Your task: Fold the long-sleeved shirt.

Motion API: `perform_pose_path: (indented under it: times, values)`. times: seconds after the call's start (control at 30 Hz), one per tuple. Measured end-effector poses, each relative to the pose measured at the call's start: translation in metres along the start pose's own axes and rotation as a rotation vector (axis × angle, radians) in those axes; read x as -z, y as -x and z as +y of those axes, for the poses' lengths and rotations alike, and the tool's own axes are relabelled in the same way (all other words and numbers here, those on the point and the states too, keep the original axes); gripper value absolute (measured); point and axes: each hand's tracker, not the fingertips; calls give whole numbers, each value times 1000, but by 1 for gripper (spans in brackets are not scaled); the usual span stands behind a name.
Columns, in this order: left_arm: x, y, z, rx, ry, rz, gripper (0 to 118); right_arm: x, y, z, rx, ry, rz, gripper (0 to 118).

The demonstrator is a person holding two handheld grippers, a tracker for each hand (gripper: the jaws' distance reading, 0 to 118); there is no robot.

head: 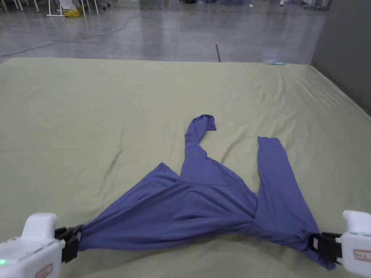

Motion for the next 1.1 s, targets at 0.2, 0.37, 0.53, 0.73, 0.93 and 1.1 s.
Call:
perform_pose_path:
  times: [0.2,0.37,0.53,0.73,0.93,1.1]
  values:
    - [17,4,-14,-34,34,-4,7,46,-10,-8,-18,29,-72,14]
    - [-7,11,-4,-42,-8,8,118,16,-17,-3,11,7,-75,118]
    - [-34,9,11,-126,-39,24,14,-61,0,16,70,-205,-24,2]
    - [-45,8,23,-191,-49,-9,0,-63,33,20,42,-189,30,2]
    - [-9,13,18,-148,172,184,98,-46,43,30,25,-150,52,2]
    - [16,-15,9,-144,348,177,111,-32,64,33,-72,-103,-29,2]
